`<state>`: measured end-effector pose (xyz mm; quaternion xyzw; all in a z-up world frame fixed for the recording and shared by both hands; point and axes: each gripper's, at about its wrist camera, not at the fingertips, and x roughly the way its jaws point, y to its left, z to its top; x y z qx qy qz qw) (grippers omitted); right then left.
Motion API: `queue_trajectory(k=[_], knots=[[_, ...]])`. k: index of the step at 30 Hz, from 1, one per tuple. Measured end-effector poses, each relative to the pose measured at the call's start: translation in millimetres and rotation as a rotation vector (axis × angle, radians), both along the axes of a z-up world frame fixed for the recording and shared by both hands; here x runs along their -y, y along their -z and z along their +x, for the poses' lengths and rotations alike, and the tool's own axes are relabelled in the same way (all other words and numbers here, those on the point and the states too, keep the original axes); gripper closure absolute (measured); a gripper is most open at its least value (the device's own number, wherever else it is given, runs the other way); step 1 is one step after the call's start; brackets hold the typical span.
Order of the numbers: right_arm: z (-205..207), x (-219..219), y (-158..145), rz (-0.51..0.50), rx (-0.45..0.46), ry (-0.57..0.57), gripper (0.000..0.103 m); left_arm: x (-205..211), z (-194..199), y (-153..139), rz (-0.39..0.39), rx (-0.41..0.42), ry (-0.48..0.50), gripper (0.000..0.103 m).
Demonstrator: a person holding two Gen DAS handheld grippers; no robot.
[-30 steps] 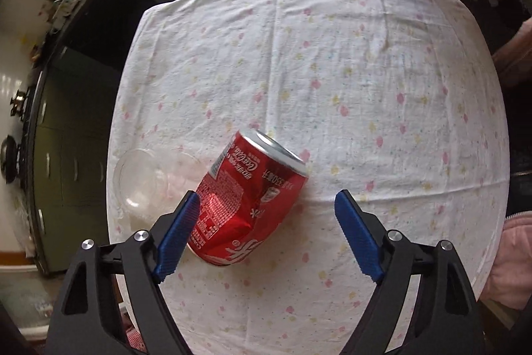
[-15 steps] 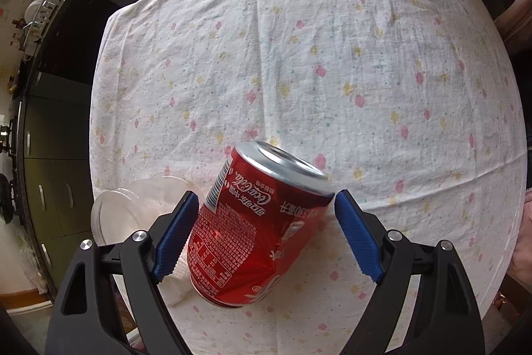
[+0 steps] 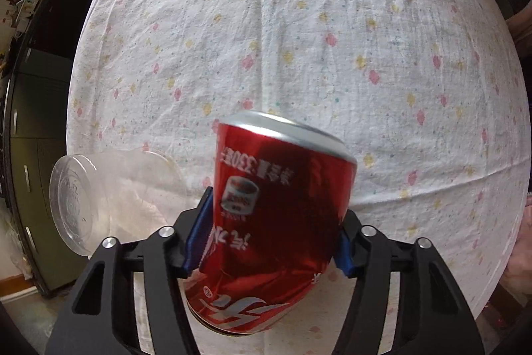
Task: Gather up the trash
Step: 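Carry the red can over the yellow bin and open the left gripper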
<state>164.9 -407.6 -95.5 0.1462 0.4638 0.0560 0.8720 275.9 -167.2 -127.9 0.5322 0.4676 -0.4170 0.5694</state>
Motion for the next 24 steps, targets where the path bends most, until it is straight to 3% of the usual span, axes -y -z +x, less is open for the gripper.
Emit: queue_trajectory(k=[8, 14, 19, 24], knots=[[-7, -1, -7, 0.008, 0.022, -0.013, 0.028, -6, -29, -10, -0.069, 0.040, -0.094, 0.052], [-23, 10, -19, 0.004, 0.055, 0.009, 0.028, 16, -47, -29, -0.133, 0.028, -0.176, 0.055], [-43, 31, -26, -0.001, 0.076, 0.050, 0.028, 47, -57, -45, -0.187, 0.006, -0.160, 0.055], [-75, 72, -34, -0.019, 0.094, 0.150, 0.028, 110, -57, -61, -0.265, -0.033, -0.048, 0.055]])
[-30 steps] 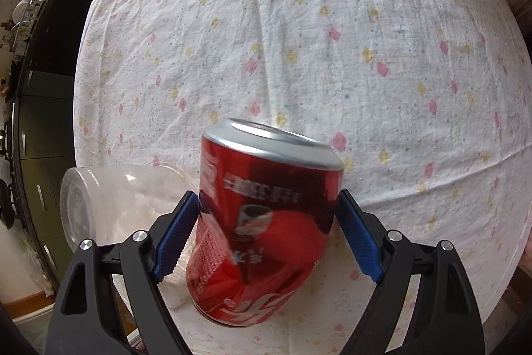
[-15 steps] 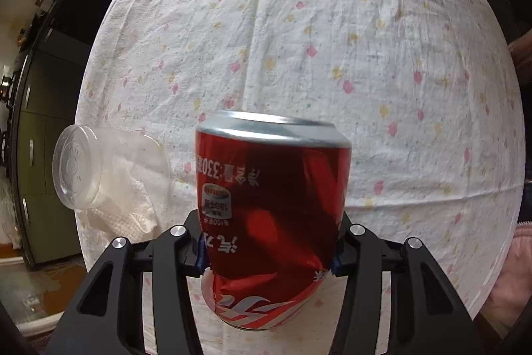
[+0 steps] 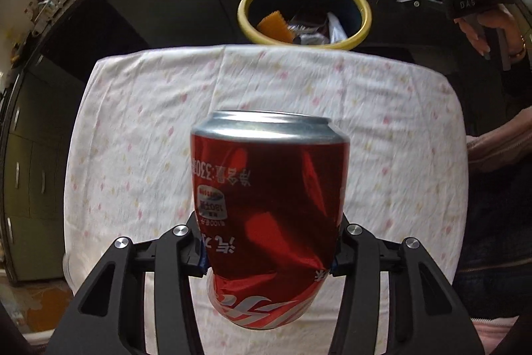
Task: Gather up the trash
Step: 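Carry the red can over the yellow bin and open the left gripper, then grasp the clear plastic cup by its rim with the right gripper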
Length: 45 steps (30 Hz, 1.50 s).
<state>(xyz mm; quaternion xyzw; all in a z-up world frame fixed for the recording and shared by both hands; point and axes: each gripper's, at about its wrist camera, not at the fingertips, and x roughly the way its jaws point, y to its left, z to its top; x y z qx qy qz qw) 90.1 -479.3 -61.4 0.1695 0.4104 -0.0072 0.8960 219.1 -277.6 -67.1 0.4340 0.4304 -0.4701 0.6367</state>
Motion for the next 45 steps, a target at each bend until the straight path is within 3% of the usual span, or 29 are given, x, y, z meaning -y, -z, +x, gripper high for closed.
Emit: queue_trajectory(k=[10, 15, 19, 21, 23, 26, 31, 34, 38, 42, 45], knots=[[-62, 80, 0, 0.014, 0.021, 0.205, 0.028, 183, -24, -5, -0.065, 0.019, 0.227, 0.055], [-71, 93, 8, 0.033, 0.010, 0.228, 0.028, 253, -14, 12, -0.106, 0.014, 0.194, 0.052], [-69, 96, 12, 0.047, 0.012, 0.231, 0.028, 284, -4, 31, -0.120, 0.056, 0.122, 0.025], [-68, 95, 13, 0.051, 0.015, 0.228, 0.028, 285, 3, 33, -0.151, 0.043, 0.066, 0.025], [-66, 92, 14, 0.051, 0.014, 0.215, 0.028, 275, 5, 26, -0.187, 0.020, 0.006, 0.025], [-59, 88, 18, 0.054, 0.005, 0.192, 0.028, 241, -7, 9, -0.242, 0.055, -0.048, 0.023], [-39, 73, 26, 0.048, -0.028, 0.136, 0.028, 147, -36, -15, -0.374, 0.049, -0.198, 0.012], [-22, 54, 28, 0.042, -0.038, 0.084, 0.028, 86, -54, -20, -0.435, 0.040, -0.312, 0.011], [7, 14, 21, 0.015, -0.031, -0.017, 0.028, -1, -74, -18, -0.491, 0.088, -0.502, 0.005], [42, -42, 6, -0.036, -0.003, -0.162, 0.028, -90, -92, -13, -0.524, 0.180, -0.723, 0.005], [73, -95, -5, -0.069, 0.013, -0.291, 0.028, -143, -99, -5, -0.534, 0.203, -0.860, 0.005]])
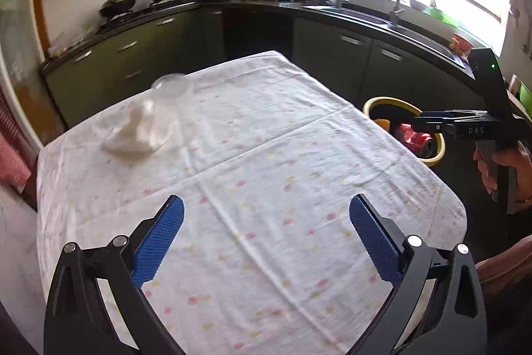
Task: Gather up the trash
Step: 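Grasp the clear plastic cup by its rim with the right gripper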
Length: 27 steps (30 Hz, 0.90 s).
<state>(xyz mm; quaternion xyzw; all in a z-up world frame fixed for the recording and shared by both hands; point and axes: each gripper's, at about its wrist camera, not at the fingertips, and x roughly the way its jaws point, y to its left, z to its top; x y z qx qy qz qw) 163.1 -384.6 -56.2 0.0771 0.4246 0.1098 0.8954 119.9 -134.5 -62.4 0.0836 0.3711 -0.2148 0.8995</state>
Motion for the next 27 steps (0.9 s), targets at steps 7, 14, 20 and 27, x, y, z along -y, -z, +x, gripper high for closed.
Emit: queue_trajectory(k=[7, 14, 20, 27], knots=[[61, -129, -27, -0.012, 0.101, -0.236, 0.028, -88, 0, 23, 0.013, -0.002, -0.159, 0.005], [124, -221, -36, -0.124, 0.168, -0.324, 0.026, -109, -6, 32, -0.025, -0.015, -0.155, 0.005], [168, -245, -15, -0.169, 0.120, -0.272, 0.022, -117, -7, 32, -0.037, -0.015, -0.154, 0.005], [188, -258, 4, -0.170, 0.066, -0.257, 0.023, -120, -3, 41, -0.052, -0.039, -0.142, 0.005]])
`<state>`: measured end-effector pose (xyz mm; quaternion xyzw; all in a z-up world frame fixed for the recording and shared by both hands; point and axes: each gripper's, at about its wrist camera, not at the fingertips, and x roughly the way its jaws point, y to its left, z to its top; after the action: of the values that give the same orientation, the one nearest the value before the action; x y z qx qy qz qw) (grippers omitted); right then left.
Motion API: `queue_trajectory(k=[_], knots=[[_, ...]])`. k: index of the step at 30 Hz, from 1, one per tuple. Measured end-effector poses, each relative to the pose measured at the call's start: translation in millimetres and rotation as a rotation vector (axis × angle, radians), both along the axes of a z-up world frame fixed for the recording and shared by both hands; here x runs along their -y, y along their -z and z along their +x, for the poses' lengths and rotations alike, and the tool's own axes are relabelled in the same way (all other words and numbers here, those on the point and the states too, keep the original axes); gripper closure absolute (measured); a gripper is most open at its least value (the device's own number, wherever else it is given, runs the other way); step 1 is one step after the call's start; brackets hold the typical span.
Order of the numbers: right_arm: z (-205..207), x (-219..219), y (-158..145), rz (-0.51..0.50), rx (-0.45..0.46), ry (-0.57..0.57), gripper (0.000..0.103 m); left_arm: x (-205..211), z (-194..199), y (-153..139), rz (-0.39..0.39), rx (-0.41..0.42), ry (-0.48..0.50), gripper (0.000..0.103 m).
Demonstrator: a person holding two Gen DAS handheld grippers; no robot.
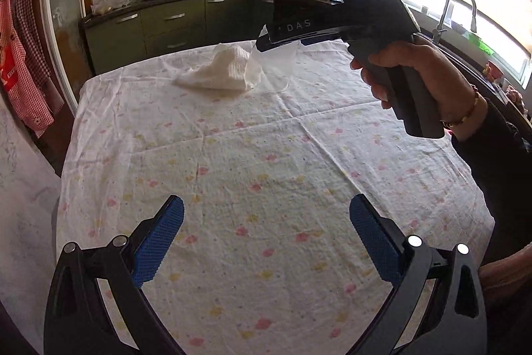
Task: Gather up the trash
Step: 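Grasp the clear plastic cup by its rim with the right gripper, then carry the clear cup over the yellow bin and open the right gripper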
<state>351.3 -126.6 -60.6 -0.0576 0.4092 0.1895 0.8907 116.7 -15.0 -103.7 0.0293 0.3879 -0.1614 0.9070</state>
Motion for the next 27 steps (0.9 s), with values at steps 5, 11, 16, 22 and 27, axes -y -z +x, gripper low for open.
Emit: queue_trajectory(k=[5, 11, 16, 22, 27], knots=[[6, -1, 5, 0.016, -0.027, 0.006, 0.051, 1, 2, 3, -0.008, -0.012, 0.007, 0.005], [-20, 8, -12, 0.040, 0.008, -0.007, 0.051, 4, 1, 4, -0.003, -0.014, 0.018, 0.005], [-59, 30, -38, 0.072, 0.058, -0.013, 0.052, 10, -2, 2, 0.003, -0.006, 0.029, 0.005], [-117, 92, -61, 0.115, 0.097, 0.063, 0.051, 22, -8, 0, 0.012, 0.000, 0.054, 0.005], [-156, 179, -67, 0.110, 0.100, 0.239, 0.051, 36, -8, 0, 0.023, -0.004, 0.074, 0.005]])
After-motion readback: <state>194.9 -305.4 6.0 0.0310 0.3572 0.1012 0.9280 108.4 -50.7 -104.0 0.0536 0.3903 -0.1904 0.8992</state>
